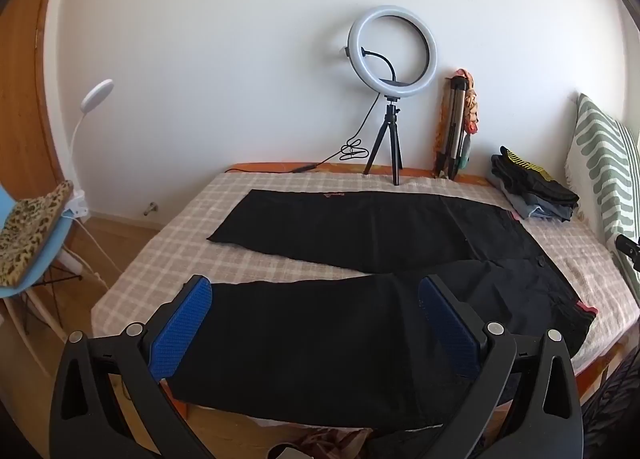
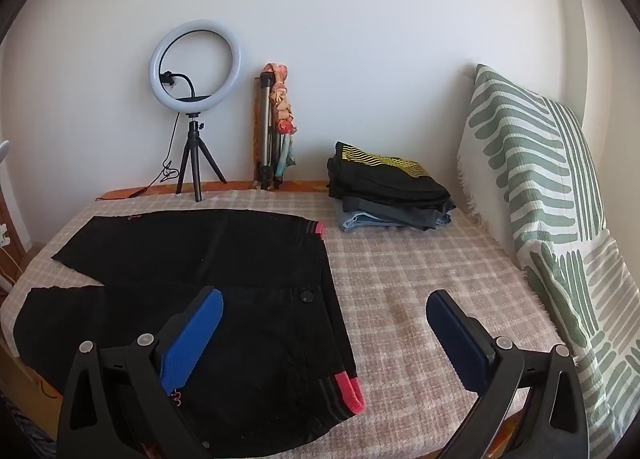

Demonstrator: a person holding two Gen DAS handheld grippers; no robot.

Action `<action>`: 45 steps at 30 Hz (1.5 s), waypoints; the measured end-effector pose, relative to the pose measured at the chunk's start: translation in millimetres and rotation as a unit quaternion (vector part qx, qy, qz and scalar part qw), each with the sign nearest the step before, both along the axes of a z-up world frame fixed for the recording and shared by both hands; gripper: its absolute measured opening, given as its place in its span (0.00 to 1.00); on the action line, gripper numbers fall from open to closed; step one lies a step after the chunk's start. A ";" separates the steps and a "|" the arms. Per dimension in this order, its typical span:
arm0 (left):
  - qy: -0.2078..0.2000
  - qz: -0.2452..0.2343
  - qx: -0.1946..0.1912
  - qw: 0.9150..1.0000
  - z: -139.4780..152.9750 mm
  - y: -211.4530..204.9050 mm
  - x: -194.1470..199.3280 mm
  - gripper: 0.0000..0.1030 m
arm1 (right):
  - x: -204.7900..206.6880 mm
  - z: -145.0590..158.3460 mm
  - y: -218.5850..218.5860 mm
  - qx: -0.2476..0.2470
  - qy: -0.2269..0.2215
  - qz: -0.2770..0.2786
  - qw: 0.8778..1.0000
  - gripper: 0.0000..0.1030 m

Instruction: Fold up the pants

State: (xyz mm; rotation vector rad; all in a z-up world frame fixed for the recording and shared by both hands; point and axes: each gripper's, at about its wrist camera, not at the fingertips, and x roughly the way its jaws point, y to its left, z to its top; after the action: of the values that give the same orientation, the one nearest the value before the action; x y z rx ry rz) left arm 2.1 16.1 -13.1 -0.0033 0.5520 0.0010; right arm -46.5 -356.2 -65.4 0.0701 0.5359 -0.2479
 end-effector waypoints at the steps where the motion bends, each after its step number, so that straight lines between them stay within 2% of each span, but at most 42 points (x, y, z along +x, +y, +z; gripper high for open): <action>1: -0.001 0.000 0.000 1.000 0.6 0.5 0.1 1.00 | -0.3 0.3 -0.3 0.001 -0.001 0.000 1.000 1.00; 31: -0.012 0.007 0.004 1.000 4.0 2.3 -3.6 1.00 | -5.7 3.6 2.3 0.000 -0.012 0.008 1.000 1.00; 45: -0.013 0.007 0.007 1.000 4.5 1.7 -3.2 1.00 | -8.7 4.4 1.5 0.025 -0.023 0.007 0.999 1.00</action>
State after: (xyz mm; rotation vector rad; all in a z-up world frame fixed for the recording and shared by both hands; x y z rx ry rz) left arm -1.1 17.9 -8.7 0.0054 0.5260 0.0186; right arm -55.2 -354.7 -61.0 0.1198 0.4974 -0.2194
